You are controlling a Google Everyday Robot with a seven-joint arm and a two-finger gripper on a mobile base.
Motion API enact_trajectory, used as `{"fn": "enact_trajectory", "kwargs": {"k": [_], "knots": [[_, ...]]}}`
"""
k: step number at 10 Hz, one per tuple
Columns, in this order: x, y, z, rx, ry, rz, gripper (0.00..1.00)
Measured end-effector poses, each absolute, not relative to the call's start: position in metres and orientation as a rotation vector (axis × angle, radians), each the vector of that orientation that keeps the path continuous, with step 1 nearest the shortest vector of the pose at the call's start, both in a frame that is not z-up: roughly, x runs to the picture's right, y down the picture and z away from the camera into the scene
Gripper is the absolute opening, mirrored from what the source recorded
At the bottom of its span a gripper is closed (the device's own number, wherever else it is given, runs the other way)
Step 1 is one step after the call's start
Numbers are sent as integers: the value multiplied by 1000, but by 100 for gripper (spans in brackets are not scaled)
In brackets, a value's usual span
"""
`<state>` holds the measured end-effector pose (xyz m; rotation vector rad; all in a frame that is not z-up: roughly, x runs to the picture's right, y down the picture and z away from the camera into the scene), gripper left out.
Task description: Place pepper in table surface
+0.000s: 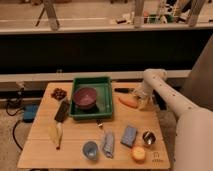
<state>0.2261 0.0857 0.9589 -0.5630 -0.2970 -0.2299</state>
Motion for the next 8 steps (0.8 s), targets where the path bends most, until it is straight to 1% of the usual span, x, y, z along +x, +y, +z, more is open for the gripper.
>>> {"fn": "enact_trajectory", "kwargs": {"k": [2,4,5,8], "knots": [[226,87,962,-568,-301,-230,65],[223,89,958,-583,-269,-244,78],[219,88,956,-591,-246,-249,80],[221,89,955,-632,-204,-247,80]]}}
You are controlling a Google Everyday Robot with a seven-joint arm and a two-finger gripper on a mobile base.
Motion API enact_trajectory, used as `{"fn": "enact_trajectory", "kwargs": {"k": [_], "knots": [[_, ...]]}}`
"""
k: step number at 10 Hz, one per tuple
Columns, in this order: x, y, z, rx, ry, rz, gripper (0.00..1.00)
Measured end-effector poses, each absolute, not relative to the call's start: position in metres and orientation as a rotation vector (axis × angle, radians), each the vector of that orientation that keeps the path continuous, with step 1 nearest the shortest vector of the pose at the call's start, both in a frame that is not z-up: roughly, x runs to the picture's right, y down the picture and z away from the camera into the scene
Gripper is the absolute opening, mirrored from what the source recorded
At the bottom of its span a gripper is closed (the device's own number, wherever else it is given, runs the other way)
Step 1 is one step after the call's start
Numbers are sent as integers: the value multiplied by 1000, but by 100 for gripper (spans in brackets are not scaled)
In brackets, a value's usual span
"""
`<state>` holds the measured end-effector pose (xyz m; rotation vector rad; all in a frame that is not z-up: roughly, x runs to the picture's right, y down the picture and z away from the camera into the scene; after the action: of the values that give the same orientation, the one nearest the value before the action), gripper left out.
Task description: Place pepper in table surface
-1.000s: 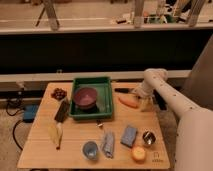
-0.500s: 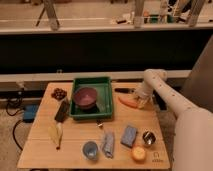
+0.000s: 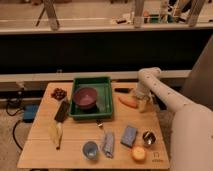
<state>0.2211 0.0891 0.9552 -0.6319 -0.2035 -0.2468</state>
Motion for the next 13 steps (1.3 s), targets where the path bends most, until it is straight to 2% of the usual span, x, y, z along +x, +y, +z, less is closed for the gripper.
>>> {"fn": "enact_trajectory", "kwargs": {"k": [6,13], "knots": [[224,92,954,-693,-251,-200,80],[207,98,941,-640,-308,-119,80]]}}
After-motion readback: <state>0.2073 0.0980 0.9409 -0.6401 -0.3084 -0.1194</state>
